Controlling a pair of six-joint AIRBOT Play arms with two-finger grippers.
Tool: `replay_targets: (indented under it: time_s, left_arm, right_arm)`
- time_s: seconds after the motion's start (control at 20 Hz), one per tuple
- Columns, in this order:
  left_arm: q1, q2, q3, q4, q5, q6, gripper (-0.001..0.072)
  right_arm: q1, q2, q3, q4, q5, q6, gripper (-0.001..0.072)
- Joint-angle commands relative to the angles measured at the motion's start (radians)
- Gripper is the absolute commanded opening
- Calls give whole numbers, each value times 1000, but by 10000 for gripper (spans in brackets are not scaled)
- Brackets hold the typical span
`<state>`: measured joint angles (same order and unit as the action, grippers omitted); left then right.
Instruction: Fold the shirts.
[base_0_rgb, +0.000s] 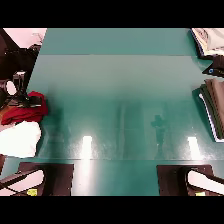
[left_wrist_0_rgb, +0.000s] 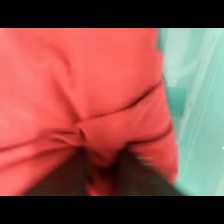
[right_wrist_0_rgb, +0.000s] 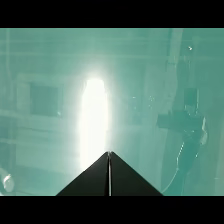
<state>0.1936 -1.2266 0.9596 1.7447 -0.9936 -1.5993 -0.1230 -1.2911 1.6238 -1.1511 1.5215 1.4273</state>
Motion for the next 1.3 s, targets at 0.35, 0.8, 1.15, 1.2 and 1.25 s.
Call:
replay_targets:
  time_s: [0.35, 0.8, 1.15, 1.2, 1.25]
  left_arm:
    - [-173, 228, 490, -60, -62, 74, 28]
    - [-534, 222, 759, -492, -290, 285, 28]
    - [-758, -74, 655, -526, -314, 292, 29]
    - [-775, -127, 655, -526, -291, 291, 30]
    - [-783, -178, 655, -526, -245, 291, 71]
  right_arm:
    - [1, 1, 3, 175, -62, 2, 19]
    - [1, 7, 3, 373, -220, 5, 19]
    - [0, 38, 3, 365, -270, 4, 19]
    - [0, 37, 3, 360, -270, 4, 19]
    - [0, 37, 3, 355, -270, 4, 19]
